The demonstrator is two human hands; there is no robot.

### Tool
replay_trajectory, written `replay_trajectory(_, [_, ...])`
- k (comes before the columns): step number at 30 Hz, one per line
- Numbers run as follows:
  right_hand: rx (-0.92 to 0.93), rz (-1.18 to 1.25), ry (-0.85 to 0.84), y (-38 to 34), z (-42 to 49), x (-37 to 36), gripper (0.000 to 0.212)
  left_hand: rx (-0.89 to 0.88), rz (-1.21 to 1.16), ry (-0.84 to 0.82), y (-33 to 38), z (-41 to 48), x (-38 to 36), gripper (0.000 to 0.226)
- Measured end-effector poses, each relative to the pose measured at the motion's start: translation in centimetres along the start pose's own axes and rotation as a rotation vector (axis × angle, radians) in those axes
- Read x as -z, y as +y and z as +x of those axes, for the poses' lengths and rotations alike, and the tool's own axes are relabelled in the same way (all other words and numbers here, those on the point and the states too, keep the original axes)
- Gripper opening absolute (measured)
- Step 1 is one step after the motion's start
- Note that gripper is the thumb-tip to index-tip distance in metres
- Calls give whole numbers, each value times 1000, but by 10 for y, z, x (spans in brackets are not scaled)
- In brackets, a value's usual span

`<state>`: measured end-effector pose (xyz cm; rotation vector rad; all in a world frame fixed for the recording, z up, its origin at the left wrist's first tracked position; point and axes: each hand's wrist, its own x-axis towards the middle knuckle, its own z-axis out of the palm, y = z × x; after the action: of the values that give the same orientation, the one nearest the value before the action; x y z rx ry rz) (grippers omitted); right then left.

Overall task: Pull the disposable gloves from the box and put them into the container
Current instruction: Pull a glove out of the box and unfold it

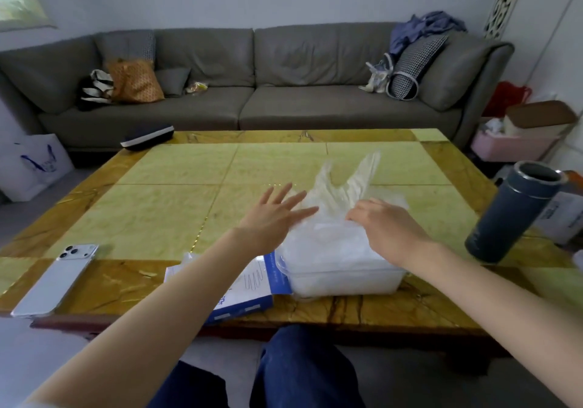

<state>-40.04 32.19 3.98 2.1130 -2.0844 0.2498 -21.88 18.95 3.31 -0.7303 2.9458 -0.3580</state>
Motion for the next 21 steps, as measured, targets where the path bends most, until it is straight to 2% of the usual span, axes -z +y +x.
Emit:
replay_trajectory(2, [-67,-5,-145,-4,1,-11,58,-35,118,-99,4,7,-8,74])
replay_trajectory(6, [-29,-87,-207,-10,6,-18,59,-60,206,-204,8,20,-10,67])
replay_trajectory(8, [-17,-76,-303,-7,6,-13,61,-60,204,-238,8,24,-6,64])
replay_trajectory(11, [-73,221,-584,3,4,8,52,-57,19,-243,6,27,8,69])
replay_trajectory(12, [-85,338,-624,5,4,16,46,-55,-64,-201,5,27,14,70])
replay_trajectory(13, [-98,445,-597,7,5,23,43,-42,-128,-135,4,27,21,69])
replay_trajectory(15, [-124,605,-354,11,10,27,34,31,-197,52,4,29,31,62])
replay_trajectory(17, [-144,575,-135,14,14,19,25,104,-278,197,13,32,31,51])
replay_trajectory(19, [-150,436,-188,17,16,2,26,95,-356,137,29,34,22,38])
replay_trajectory(21, [-147,308,-376,21,16,-19,34,44,-301,-79,46,40,3,32])
